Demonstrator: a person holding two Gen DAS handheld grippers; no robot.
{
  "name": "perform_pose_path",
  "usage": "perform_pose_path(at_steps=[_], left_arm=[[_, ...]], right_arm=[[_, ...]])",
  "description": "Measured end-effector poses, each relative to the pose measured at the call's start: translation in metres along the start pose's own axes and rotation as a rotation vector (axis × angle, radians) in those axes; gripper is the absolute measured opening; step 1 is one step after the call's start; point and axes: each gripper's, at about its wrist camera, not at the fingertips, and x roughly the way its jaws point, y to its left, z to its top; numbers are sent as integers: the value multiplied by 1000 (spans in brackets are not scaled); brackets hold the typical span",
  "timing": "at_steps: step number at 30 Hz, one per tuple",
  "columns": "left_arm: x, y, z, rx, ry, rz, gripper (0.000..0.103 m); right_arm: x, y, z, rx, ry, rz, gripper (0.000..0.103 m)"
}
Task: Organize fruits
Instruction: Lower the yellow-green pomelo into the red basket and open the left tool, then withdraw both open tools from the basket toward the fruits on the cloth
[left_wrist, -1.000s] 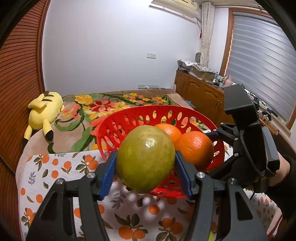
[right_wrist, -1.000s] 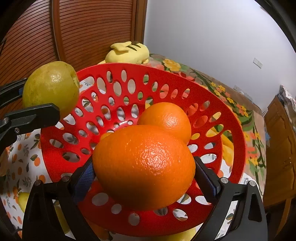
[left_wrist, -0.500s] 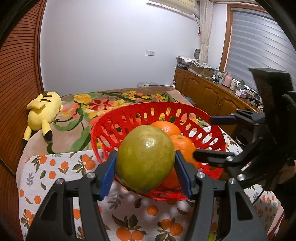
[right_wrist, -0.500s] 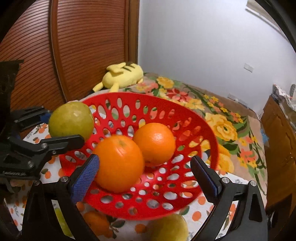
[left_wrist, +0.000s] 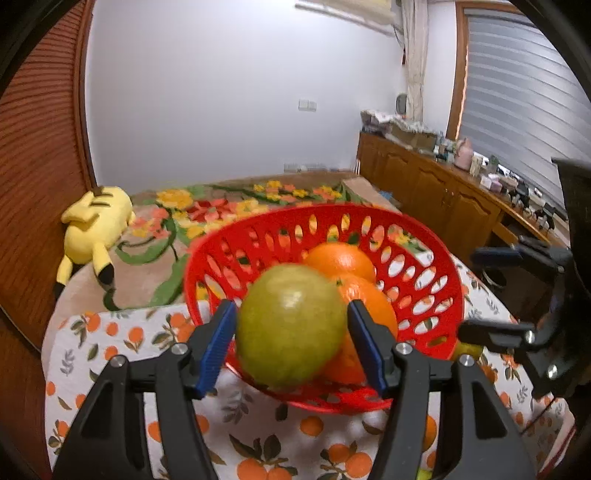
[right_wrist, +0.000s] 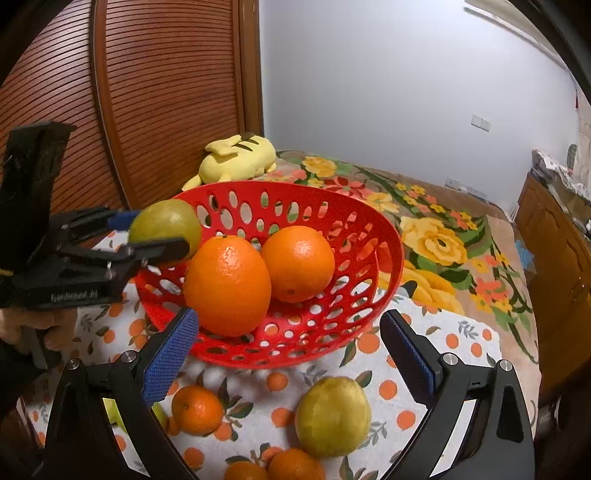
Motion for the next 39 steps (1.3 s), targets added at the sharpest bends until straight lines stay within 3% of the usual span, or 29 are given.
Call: perform_pose_path(at_steps=[12, 26, 39], left_arm=[[-37, -7, -1, 12, -38, -12, 68], [-81, -19, -65, -4, -2, -39, 69], [-95, -26, -124, -37, 59, -31, 68]], right_arm=[[-33, 6, -32, 57, -40, 7, 100], [-66, 13, -88, 133, -58, -45, 99], [-61, 4, -120, 198, -22, -64, 84]])
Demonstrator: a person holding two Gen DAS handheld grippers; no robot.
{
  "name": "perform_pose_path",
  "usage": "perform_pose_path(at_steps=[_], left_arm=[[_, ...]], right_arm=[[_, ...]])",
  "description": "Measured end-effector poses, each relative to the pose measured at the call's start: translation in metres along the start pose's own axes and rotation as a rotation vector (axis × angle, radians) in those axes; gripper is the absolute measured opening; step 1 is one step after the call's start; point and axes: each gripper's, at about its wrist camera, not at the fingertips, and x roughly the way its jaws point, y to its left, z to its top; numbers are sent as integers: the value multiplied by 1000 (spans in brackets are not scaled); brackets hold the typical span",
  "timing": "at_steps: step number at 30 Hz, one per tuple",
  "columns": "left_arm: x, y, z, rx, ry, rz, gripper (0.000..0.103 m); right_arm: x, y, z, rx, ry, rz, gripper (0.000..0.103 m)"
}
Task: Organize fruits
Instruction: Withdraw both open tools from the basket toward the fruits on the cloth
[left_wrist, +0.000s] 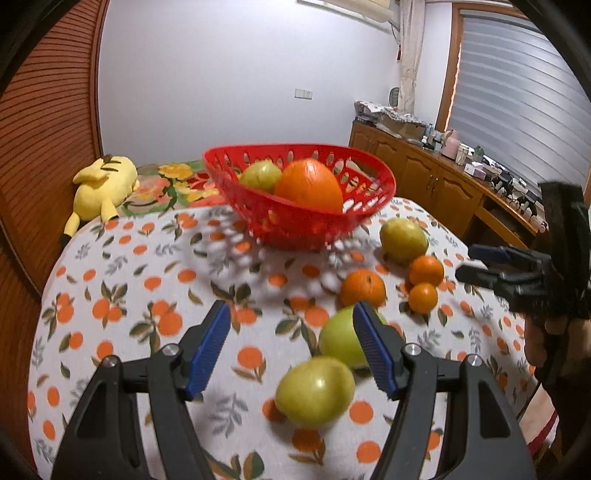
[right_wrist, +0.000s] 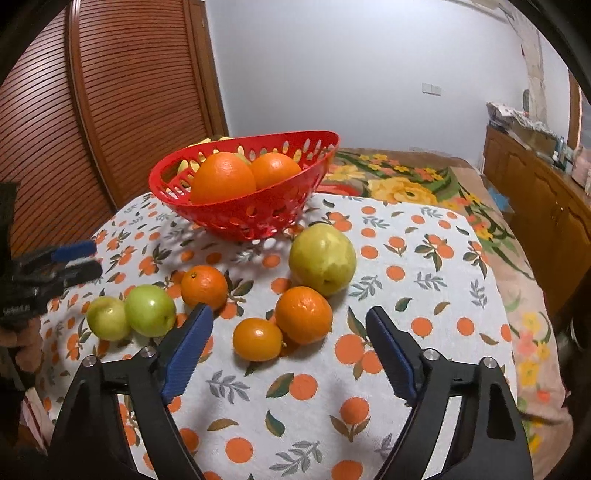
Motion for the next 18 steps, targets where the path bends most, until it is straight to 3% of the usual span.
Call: perform_pose_path(at_steps=[18], left_arm=[[11, 1, -39, -33, 72, -30, 69]], right_arm=[[25, 22, -21, 17, 82, 46, 60]])
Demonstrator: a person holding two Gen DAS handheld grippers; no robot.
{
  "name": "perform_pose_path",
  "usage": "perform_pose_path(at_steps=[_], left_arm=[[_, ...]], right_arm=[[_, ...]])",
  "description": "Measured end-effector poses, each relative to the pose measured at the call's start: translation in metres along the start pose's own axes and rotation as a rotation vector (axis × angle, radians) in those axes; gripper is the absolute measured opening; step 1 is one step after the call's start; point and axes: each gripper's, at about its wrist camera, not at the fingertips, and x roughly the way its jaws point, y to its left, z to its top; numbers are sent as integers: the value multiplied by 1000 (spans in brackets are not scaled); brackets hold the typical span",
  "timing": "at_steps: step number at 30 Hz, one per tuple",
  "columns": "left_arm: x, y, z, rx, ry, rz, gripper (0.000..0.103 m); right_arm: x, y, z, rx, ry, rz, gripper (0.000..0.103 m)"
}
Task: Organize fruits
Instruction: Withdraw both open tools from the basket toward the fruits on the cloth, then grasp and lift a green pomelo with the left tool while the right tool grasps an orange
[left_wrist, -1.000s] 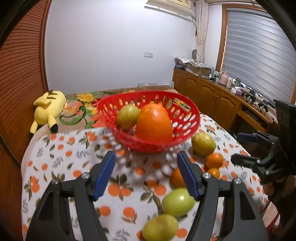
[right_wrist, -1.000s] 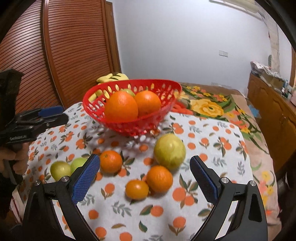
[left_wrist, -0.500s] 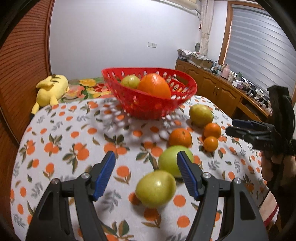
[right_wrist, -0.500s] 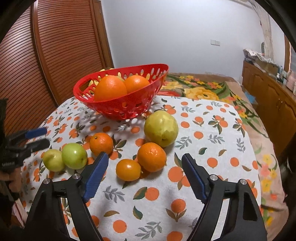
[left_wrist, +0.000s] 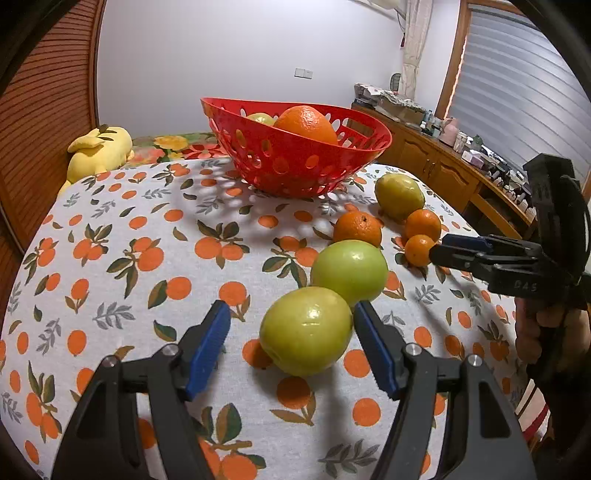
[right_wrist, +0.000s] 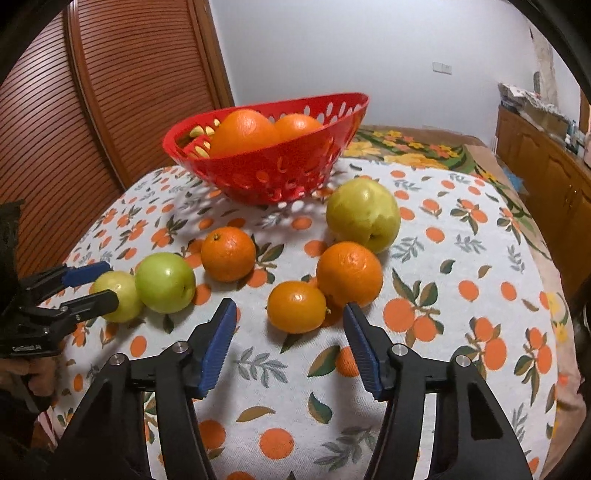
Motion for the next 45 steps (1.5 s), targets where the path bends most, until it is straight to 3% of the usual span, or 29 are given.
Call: perform_pose_path(at_steps=[12, 14, 16, 19, 45], left_arm=[[3, 0, 0, -1, 12, 3, 69], [3, -1, 0, -1, 12, 3, 70], [3, -1, 0, 0, 11, 4, 70], [3, 0, 0, 0, 12, 3, 70], [8, -1, -3, 10, 32, 14, 71]], right_arm=[[16, 0, 2, 8, 41, -40, 59], [16, 1, 2, 5, 43, -52, 55], [17, 1, 2, -3, 49, -68, 44], [20, 2, 2, -1, 59, -47, 38], [22, 5, 3, 8, 65, -32, 38]])
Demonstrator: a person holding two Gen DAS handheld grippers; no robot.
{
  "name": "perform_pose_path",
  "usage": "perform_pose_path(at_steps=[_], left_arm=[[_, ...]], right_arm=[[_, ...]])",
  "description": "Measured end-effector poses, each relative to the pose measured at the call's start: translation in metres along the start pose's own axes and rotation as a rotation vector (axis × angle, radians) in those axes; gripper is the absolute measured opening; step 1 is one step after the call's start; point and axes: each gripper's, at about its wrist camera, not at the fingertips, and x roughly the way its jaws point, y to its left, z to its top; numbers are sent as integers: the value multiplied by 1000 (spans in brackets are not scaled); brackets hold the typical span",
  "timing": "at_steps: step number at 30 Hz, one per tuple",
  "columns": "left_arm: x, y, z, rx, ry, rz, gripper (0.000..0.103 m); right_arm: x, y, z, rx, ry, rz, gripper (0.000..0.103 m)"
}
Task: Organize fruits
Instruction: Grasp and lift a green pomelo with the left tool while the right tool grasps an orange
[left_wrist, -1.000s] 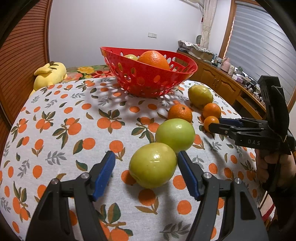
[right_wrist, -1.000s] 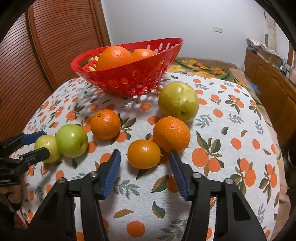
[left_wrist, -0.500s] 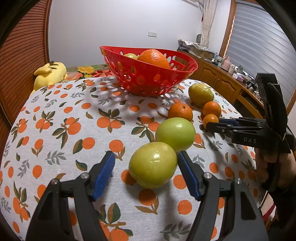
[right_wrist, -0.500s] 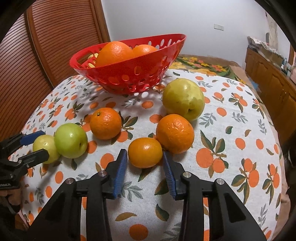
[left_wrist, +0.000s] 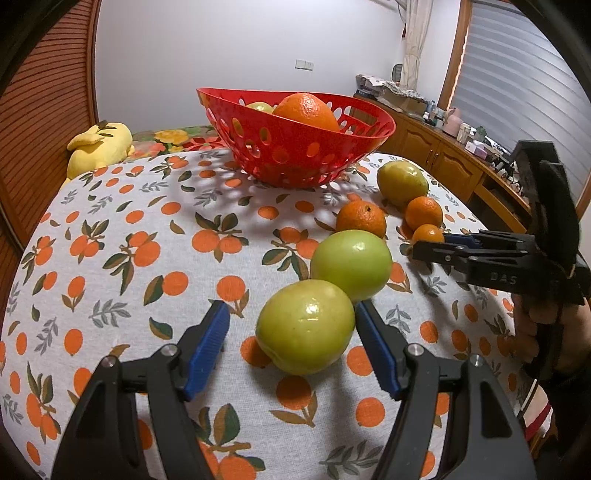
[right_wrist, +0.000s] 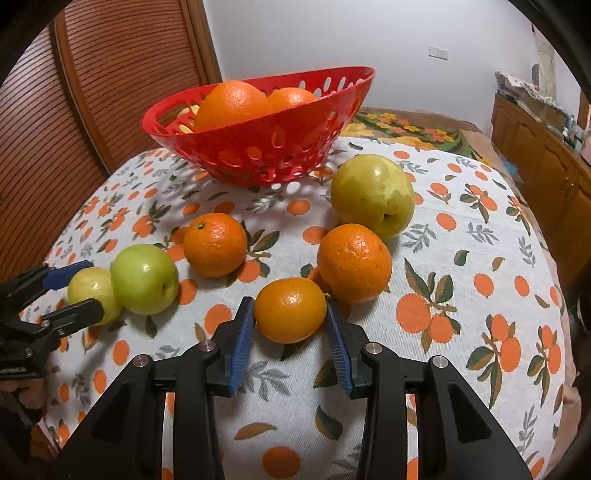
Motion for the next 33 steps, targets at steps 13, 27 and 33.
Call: perform_pose_path(at_steps=[13, 27, 33], left_arm=[[12, -1, 1, 0, 67, 4, 71], [7, -2, 0, 1, 35, -32, 53], [-5, 2, 3, -15, -22, -31, 53]], right_arm=[[-21, 10, -15, -14, -45, 45, 38], [-24, 10, -17, -11, -53, 62, 38], [-30, 13, -14, -23, -66, 69, 38]])
